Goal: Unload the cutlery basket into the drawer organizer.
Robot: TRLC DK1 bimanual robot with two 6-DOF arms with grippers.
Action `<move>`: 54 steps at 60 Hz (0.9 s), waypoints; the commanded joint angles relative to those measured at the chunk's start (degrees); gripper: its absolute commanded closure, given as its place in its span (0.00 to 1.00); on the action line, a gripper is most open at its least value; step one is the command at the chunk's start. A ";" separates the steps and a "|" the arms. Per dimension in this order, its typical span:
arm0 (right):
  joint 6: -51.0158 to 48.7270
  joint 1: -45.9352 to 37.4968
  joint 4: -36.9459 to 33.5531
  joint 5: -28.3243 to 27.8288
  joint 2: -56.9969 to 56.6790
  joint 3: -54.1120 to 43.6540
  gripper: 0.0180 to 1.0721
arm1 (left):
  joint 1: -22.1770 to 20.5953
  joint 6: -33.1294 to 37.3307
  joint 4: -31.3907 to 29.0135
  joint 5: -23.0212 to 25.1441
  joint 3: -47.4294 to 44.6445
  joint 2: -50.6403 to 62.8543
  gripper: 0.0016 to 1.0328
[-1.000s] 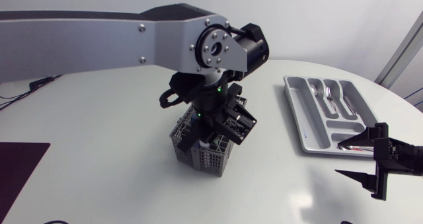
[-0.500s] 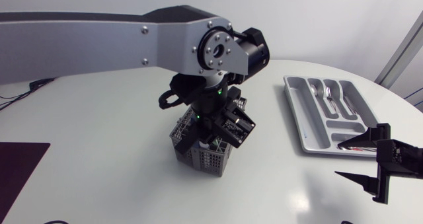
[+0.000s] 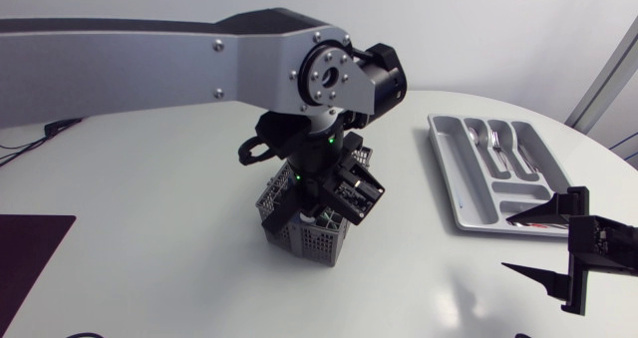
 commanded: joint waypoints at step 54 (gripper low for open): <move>1.30 2.27 -4.47 -1.77 -7.10 -3.31 0.13 | -3.12 -0.05 -6.33 -1.90 6.49 -2.50 0.92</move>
